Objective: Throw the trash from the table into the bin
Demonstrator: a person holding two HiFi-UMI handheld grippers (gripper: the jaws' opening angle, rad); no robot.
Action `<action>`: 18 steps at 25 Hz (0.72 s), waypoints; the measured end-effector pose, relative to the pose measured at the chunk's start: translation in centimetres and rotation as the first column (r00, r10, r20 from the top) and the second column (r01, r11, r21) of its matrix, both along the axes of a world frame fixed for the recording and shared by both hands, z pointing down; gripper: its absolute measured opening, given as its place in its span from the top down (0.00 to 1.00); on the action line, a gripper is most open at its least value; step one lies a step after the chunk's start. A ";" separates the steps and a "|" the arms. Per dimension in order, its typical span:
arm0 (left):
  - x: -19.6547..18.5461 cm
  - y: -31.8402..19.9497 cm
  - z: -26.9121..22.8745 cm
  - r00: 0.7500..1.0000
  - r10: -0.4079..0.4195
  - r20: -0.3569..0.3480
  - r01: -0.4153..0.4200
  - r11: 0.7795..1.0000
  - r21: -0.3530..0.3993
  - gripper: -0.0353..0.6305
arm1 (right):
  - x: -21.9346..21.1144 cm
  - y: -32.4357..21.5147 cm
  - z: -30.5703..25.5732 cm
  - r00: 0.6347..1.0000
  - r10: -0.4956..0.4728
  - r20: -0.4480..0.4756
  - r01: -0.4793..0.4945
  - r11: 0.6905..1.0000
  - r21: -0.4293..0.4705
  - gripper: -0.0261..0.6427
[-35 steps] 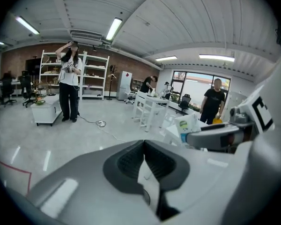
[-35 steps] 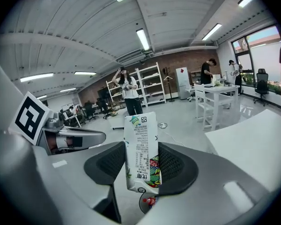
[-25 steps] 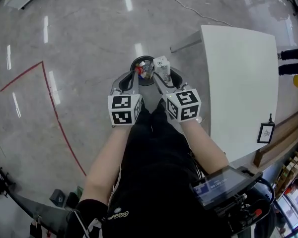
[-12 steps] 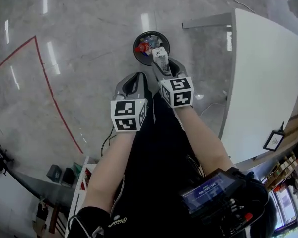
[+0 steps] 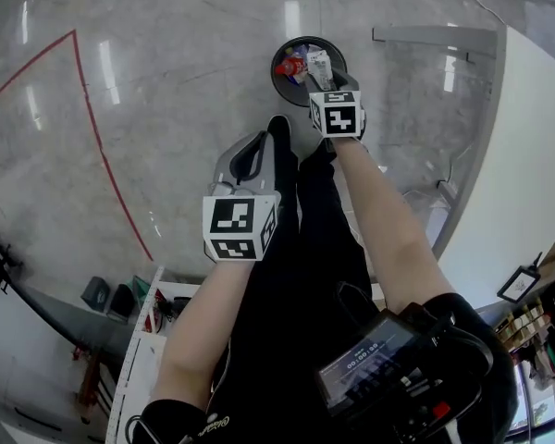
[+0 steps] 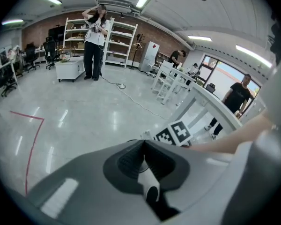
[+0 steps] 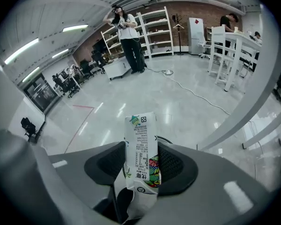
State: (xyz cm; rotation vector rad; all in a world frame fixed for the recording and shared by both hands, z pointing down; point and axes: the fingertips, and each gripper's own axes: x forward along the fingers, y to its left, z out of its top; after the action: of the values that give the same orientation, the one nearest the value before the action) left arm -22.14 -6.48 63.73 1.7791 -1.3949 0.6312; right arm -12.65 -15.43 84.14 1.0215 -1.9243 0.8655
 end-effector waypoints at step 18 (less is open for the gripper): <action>0.6 -0.7 1.1 1.000 -0.004 0.005 0.004 1.000 0.023 0.94 | 1.2 -1.0 3.4 1.000 0.028 -0.005 -0.028 1.000 0.013 0.58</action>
State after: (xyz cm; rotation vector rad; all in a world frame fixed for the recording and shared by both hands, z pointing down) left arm -21.58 -7.21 64.84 1.7939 -1.4141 0.6200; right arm -11.50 -16.42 87.58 1.0593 -1.9172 0.8664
